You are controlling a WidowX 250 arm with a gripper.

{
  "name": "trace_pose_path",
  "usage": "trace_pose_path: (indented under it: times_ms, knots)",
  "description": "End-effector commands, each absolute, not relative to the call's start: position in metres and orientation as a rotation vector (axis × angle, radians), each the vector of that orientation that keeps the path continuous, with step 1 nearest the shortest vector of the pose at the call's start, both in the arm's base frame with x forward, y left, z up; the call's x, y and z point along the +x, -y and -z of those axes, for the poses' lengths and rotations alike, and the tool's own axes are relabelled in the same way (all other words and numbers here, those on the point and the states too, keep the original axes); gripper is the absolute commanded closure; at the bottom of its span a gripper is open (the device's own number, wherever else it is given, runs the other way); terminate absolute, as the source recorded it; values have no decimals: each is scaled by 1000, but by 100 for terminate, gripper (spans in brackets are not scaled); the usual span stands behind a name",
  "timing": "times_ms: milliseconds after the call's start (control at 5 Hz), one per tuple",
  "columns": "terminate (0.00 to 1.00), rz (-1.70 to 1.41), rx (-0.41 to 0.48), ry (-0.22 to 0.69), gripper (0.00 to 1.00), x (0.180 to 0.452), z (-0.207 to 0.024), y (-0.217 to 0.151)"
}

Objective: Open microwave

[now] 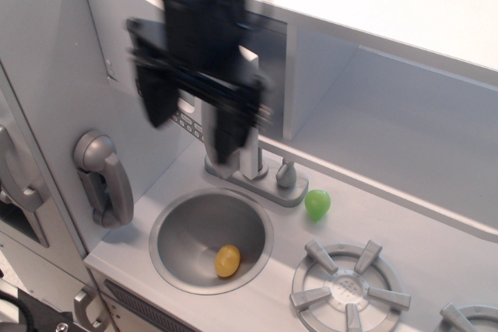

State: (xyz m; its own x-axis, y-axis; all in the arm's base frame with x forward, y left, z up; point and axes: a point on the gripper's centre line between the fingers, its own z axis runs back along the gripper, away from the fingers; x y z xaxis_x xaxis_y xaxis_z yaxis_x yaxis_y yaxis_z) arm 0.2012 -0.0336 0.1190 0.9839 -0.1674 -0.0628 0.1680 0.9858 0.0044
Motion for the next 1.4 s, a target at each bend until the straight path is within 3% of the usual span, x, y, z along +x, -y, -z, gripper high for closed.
trace_pose_path:
  times_ms: [0,400,1200]
  knots:
    - [0,133,-100,-52,0,249,-131,96]
    - [0,36,-141,4,0,294,-151,99]
    - [0,-41,-44,208,0,309,-151,4]
